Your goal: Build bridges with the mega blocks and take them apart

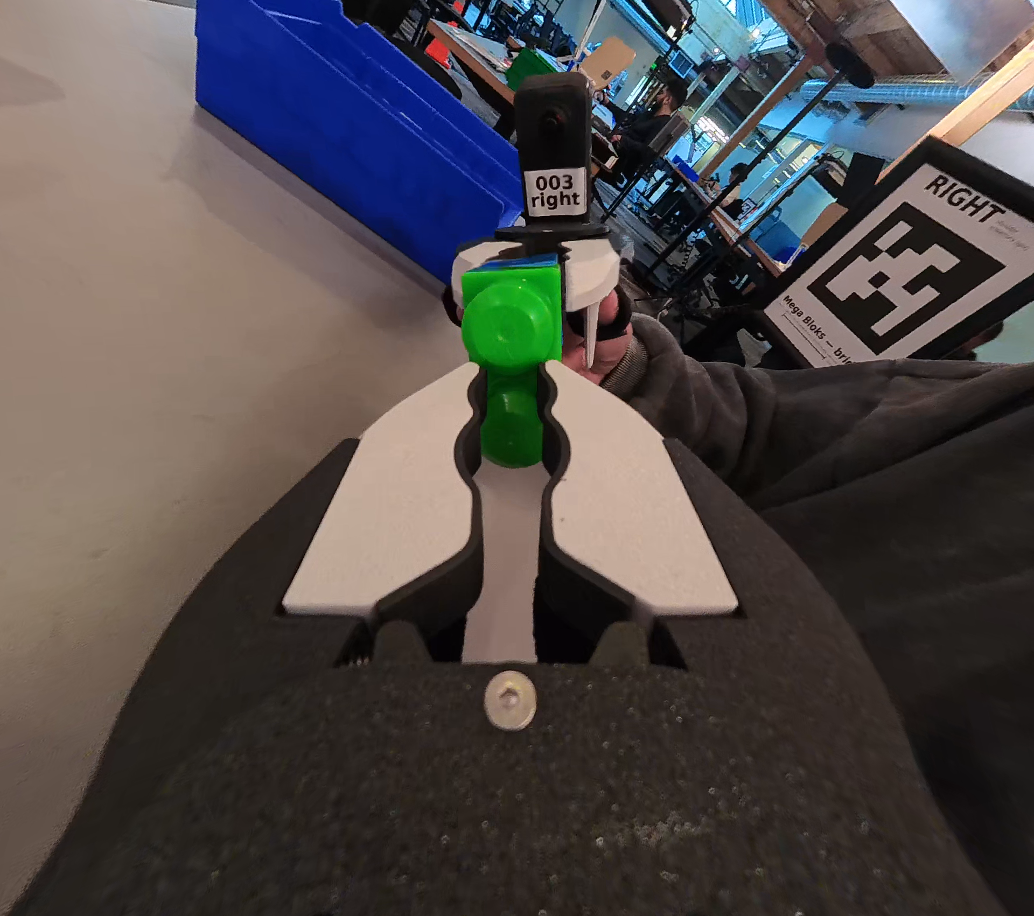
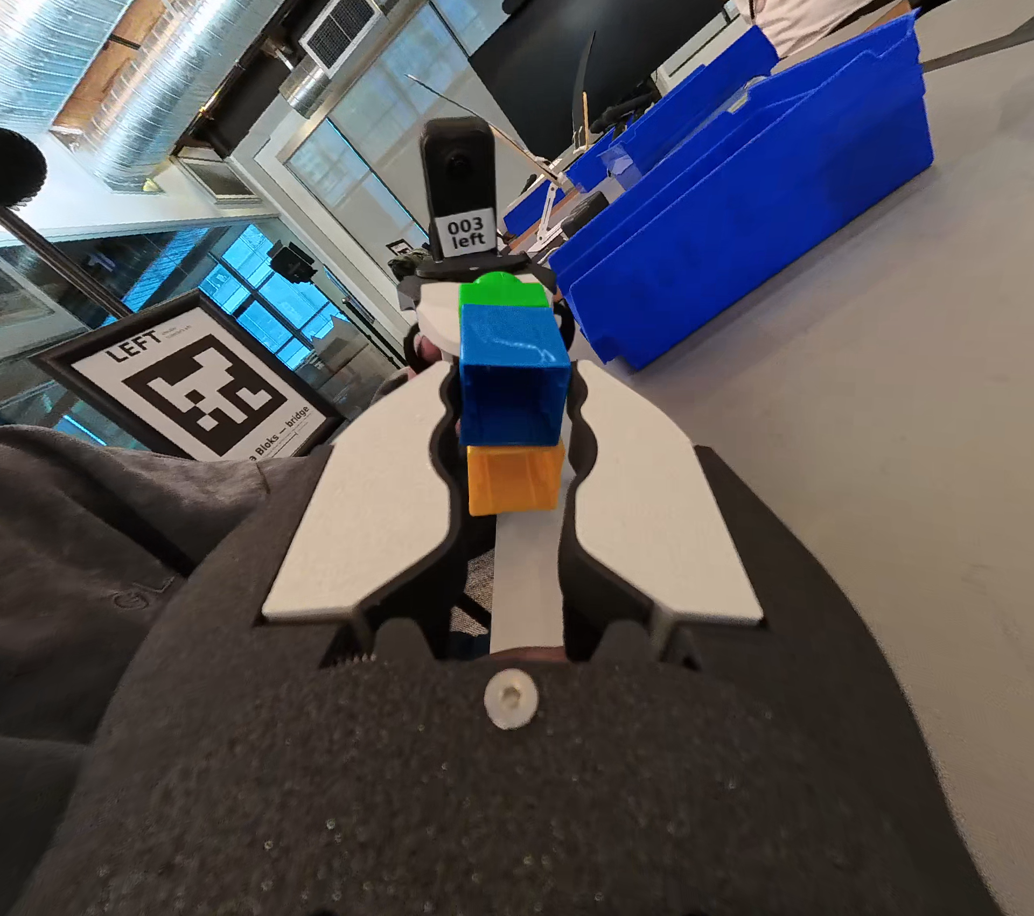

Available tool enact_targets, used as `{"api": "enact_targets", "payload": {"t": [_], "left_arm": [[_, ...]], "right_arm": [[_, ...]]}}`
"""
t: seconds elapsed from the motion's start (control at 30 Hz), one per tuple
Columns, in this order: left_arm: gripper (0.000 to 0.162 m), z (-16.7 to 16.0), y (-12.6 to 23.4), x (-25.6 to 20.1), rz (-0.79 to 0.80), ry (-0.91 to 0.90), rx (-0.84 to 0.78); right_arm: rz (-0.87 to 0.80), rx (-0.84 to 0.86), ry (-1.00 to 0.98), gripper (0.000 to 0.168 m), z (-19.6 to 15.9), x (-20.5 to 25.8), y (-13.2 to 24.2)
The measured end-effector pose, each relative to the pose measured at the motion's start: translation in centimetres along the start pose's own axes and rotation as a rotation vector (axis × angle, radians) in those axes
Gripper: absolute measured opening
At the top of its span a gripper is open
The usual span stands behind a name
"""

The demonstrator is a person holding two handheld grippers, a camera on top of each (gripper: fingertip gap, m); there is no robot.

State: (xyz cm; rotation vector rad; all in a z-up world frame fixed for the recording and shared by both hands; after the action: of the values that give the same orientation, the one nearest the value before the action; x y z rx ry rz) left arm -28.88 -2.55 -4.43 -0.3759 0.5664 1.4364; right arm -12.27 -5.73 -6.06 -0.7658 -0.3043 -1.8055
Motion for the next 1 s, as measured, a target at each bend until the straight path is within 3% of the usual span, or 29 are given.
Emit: {"api": "enact_targets", "payload": {"t": [0.13,0.27,0.57,0.67,0.77,1.0], "left_arm": [[0.02,-0.3,-0.2,0.2,-0.052,0.043,0.025],[0.039,-0.5,-0.7,0.3,-0.072,0.055,0.044],[0.047,-1.4,-1.5,0.7,-0.029,0.032,0.093],[0.046,-1.6,-1.8,0.7,-0.036,0.03,0.096],[0.035,-1.6,-1.7,0.5,-0.057,0.029,0.095],[0.034,-1.4,-1.7,0.2,-0.056,-0.023,0.049]], "right_arm": [[-0.006,0.022,0.033,0.035,-0.1,0.0,0.3],[-0.044,0.04,0.078,0.035,-0.2,0.0,0.4],[-0.037,0.04,0.064,0.035,-0.3,0.1,0.3],[-0.025,0.049,0.062,0.035,-0.5,0.3,-0.1],[-0.026,0.054,0.06,0.035,-0.6,0.3,-0.2],[-0.023,0.039,0.078,0.035,-0.3,0.6,-0.1]]}}
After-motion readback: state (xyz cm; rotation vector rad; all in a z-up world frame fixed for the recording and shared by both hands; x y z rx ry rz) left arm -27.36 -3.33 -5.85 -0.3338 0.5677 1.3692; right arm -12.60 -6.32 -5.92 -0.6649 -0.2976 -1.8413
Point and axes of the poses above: each gripper's, where its closed fingertips meet, y back along the fingers, z out of its top, x = y × z across the jaws, the point moved 7 cm from there along y, back along the fingers, and after that the axes turned 3 degrees about -x, right-handed, at the moved point
